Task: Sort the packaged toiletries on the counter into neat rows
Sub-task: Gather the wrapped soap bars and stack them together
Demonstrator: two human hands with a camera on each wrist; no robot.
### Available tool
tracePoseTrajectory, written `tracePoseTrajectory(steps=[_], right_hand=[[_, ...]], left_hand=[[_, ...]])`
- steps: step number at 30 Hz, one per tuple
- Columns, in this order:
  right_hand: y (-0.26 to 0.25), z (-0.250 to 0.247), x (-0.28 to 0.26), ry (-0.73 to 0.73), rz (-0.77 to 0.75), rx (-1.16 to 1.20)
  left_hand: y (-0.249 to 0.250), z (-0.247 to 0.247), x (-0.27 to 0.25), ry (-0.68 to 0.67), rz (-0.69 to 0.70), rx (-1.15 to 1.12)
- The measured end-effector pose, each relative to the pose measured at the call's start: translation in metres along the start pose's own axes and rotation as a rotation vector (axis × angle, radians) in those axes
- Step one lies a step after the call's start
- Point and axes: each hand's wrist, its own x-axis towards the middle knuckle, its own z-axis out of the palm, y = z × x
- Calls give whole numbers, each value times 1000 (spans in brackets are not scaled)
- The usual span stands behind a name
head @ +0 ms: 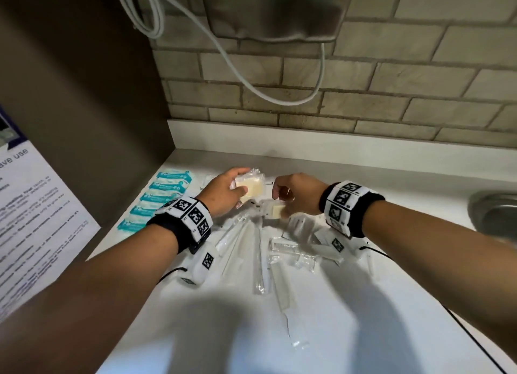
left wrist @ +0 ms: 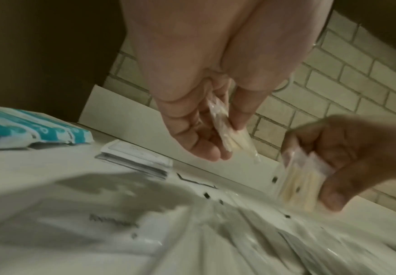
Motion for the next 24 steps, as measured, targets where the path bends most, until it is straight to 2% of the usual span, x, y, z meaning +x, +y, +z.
tracePoseTrajectory(steps=[2, 4, 8, 10, 12, 16, 18, 20, 22, 24], right_hand=[[-8, 1, -26, 44, -38, 100], [-10, 6, -47, 79, -55, 172], [1, 21, -87, 177, 14, 187], [12, 31, -109, 215, 64, 202], [22, 39, -128, 252, 87, 210], [37, 54, -155, 261, 133, 144], [46, 61, -170, 255, 149, 31], [53, 65, -186, 214, 171, -3], [57, 66, -198, 115, 216, 11], [59, 69, -204, 25, 231, -41]], left_hand=[[3, 18, -10, -92, -13, -40], [10, 38, -22, -159, -38, -179], [31, 81, -56, -276, -150, -428], [39, 95, -70, -381, -196, -420], [46, 107, -82, -500, -184, -416], [45, 132, -94, -533, -113, -448], [44, 142, -97, -511, -60, -368], [43, 146, -101, -504, 52, -129], [41, 151, -106, -532, 149, 88], [41, 154, -110, -541, 182, 163]])
